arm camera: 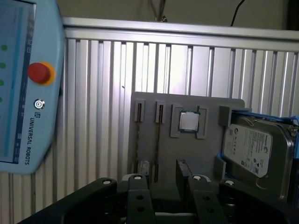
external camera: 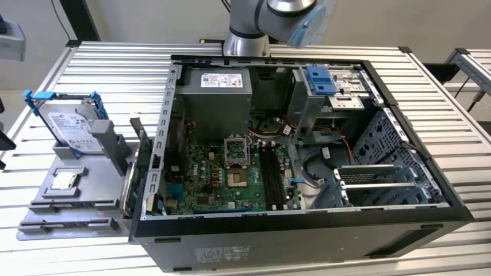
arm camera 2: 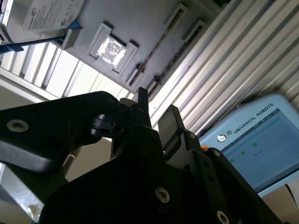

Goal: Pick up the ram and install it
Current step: 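Pick up the ram and move it above insertion slot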

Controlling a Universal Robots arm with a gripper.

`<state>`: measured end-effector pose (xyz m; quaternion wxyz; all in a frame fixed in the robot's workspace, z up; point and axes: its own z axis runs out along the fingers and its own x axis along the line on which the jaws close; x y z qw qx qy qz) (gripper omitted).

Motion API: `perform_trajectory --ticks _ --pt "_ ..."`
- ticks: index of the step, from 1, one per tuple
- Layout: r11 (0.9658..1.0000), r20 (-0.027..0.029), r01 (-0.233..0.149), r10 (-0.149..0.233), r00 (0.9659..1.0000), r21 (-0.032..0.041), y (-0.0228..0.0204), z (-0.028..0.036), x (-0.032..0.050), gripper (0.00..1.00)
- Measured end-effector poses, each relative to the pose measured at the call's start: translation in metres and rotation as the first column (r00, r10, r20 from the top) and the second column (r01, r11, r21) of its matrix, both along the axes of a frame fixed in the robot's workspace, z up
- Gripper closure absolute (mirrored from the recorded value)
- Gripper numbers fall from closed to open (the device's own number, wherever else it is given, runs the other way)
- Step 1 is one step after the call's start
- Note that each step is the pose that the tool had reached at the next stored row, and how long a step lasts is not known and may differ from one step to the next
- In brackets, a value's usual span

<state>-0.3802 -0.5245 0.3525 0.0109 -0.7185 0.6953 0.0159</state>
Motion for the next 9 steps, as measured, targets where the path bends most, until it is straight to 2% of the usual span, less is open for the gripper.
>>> perform_trajectory --ticks 9 --pt "1.0000 0.0001 0.000 0.000 1.0000 0.0001 0.0000 -0.0121 0.0000 0.00"
